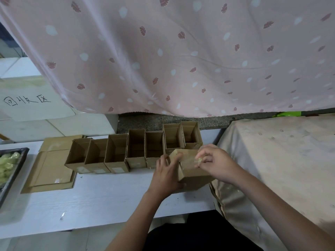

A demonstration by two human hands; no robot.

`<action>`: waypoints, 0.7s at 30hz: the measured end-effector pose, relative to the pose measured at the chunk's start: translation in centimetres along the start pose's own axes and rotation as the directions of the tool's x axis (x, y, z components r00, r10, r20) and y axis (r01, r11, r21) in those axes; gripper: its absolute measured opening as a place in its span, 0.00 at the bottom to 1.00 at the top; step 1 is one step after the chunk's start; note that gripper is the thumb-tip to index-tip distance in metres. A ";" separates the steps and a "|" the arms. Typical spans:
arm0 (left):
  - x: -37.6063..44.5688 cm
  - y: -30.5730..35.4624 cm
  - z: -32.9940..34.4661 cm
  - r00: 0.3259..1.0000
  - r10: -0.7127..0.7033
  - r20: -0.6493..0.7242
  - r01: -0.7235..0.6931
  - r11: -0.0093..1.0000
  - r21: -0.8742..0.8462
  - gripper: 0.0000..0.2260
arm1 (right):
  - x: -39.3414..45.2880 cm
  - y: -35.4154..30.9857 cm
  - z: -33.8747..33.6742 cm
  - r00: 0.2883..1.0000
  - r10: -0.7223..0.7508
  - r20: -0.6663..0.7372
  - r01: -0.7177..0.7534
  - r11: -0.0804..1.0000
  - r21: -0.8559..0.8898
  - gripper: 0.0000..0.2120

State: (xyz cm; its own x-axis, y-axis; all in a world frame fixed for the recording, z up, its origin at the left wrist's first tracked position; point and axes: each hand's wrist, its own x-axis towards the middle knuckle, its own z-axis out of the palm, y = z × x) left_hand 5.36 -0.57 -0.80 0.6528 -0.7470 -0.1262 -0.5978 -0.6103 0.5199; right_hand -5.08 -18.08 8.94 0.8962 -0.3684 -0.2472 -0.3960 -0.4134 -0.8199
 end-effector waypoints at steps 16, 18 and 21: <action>-3.1 -4.7 3.1 0.993 -0.069 0.093 0.083 0.984 -0.160 0.44 | 0.0 2.8 2.8 0.990 0.131 -0.045 -0.137 0.977 -0.163 0.21; -2.7 -4.2 3.0 0.998 -0.035 0.059 0.037 0.999 -0.039 0.42 | 0.4 2.8 3.3 0.990 0.138 -0.039 -0.142 0.972 -0.189 0.18; -1.9 -2.9 3.1 0.993 0.095 0.074 -0.108 0.974 0.201 0.42 | 0.7 2.7 3.8 0.985 0.165 -0.057 -0.174 0.959 -0.224 0.12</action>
State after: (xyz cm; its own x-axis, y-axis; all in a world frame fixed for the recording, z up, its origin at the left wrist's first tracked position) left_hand 4.38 1.83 -4.73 0.5569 -0.8190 -0.1381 -0.7461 -0.5663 0.3503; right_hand -4.73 -16.33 4.59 0.8057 -0.4783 -0.3494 -0.5803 -0.5190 -0.6276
